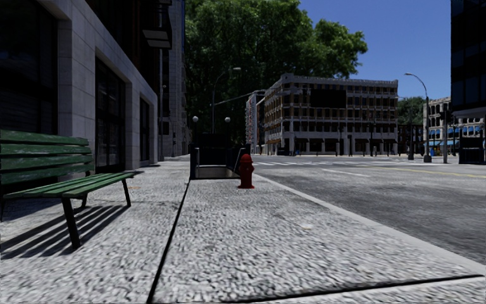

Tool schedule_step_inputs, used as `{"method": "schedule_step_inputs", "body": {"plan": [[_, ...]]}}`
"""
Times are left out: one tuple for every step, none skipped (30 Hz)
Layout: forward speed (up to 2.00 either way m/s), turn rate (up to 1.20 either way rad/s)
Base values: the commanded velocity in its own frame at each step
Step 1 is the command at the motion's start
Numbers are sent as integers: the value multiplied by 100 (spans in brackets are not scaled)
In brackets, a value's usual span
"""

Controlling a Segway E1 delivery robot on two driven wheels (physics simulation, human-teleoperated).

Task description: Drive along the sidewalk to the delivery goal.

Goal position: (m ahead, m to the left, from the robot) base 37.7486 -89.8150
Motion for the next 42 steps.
{"method": "schedule_step_inputs", "body": {"plan": [[200,30],[200,31],[200,31],[200,32],[200,32],[200,33],[200,33],[200,33],[200,33],[200,33],[200,33],[200,35],[200,35],[200,41],[200,46],[200,49],[200,51],[200,51],[200,51],[200,51],[200,51],[200,51],[200,52],[200,53],[200,53],[200,53],[200,54],[200,54],[200,54],[200,47],[200,26],[200,4],[200,0],[200,0],[200,0],[200,0],[200,0],[200,0],[200,0],[200,0],[200,0],[200,0]]}}
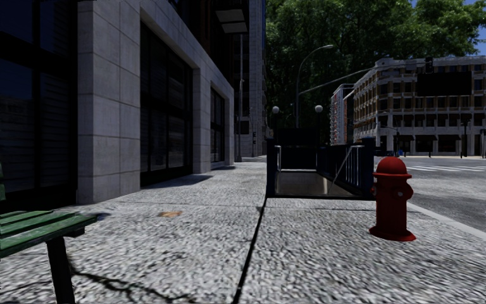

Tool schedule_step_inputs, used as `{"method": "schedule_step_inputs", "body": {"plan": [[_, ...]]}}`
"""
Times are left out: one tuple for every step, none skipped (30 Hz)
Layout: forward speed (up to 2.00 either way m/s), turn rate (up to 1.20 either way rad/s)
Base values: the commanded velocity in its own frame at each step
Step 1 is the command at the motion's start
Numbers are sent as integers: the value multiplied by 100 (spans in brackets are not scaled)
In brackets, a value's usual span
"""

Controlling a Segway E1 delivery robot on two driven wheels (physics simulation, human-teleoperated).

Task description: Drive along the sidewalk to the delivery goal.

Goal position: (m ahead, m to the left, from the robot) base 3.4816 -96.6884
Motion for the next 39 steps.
{"method": "schedule_step_inputs", "body": {"plan": [[200,0],[200,0],[200,0],[200,10],[200,29],[200,39],[199,44],[199,44],[198,47],[198,49],[198,49],[197,49],[195,49],[183,50],[179,50],[179,50],[177,51],[177,51],[176,51],[176,51],[181,48],[187,35],[193,26],[193,26],[194,19],[194,15],[195,12],[200,9],[200,6],[200,6],[200,6],[200,33],[200,33],[200,20],[200,20],[200,5],[200,0],[200,0],[200,0]]}}
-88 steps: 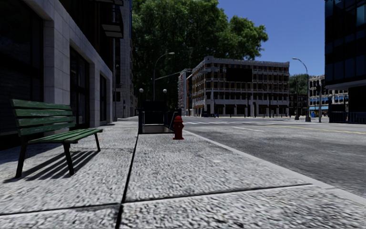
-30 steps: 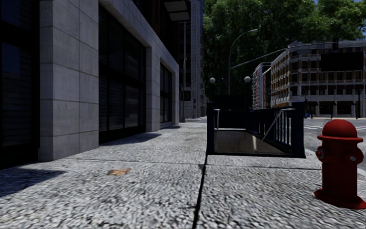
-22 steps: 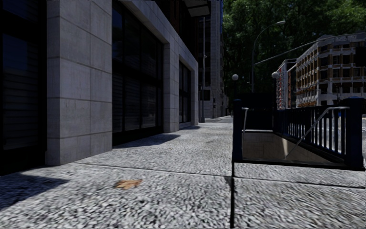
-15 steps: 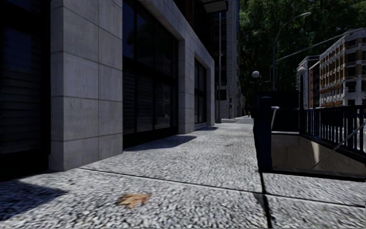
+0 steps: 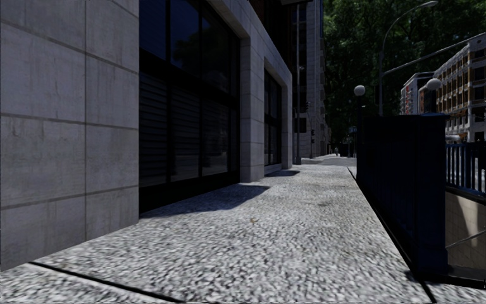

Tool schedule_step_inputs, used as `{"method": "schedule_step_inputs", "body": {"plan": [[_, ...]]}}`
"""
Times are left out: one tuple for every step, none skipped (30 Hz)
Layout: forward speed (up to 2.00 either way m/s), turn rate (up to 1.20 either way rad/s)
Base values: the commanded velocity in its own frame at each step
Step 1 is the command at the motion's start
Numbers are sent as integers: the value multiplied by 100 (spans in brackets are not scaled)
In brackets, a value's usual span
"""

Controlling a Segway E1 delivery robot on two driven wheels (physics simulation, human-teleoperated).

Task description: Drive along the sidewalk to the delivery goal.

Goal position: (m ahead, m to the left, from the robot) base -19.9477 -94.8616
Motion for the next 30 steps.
{"method": "schedule_step_inputs", "body": {"plan": [[200,0],[200,0],[200,0],[200,0],[200,0],[200,0],[200,0],[200,0],[200,0],[200,-17],[200,-26],[200,-29],[200,-30],[200,-31],[200,-32],[200,-32],[200,-34],[200,-37],[200,-41],[200,-49],[200,-59],[200,-61],[200,-62],[200,-62],[200,-62],[200,-62],[200,-62],[200,-44],[200,0],[200,0]]}}
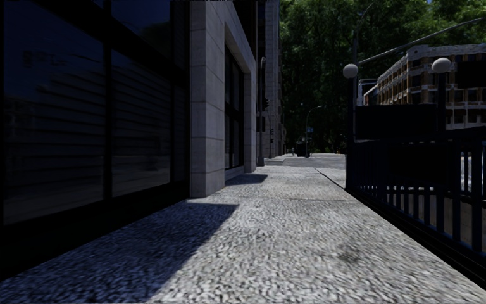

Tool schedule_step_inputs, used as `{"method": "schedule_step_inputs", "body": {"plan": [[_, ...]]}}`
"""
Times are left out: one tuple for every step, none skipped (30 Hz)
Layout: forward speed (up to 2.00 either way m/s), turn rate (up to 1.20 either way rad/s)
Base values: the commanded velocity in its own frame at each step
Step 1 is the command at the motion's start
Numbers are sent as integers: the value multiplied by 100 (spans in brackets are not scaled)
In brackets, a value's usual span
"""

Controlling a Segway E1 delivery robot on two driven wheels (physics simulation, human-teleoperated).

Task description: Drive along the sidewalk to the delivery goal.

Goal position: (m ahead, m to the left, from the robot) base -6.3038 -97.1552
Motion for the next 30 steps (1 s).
{"method": "schedule_step_inputs", "body": {"plan": [[200,0],[200,0],[200,0],[200,0],[200,0],[200,0],[200,0],[200,0],[200,0],[200,0],[200,0],[200,0],[200,0],[200,0],[200,0],[200,0],[200,0],[200,0],[200,0],[200,0],[200,0],[200,0],[200,0],[200,0],[200,0],[200,0],[194,0],[180,-4],[166,-6],[161,-7]]}}
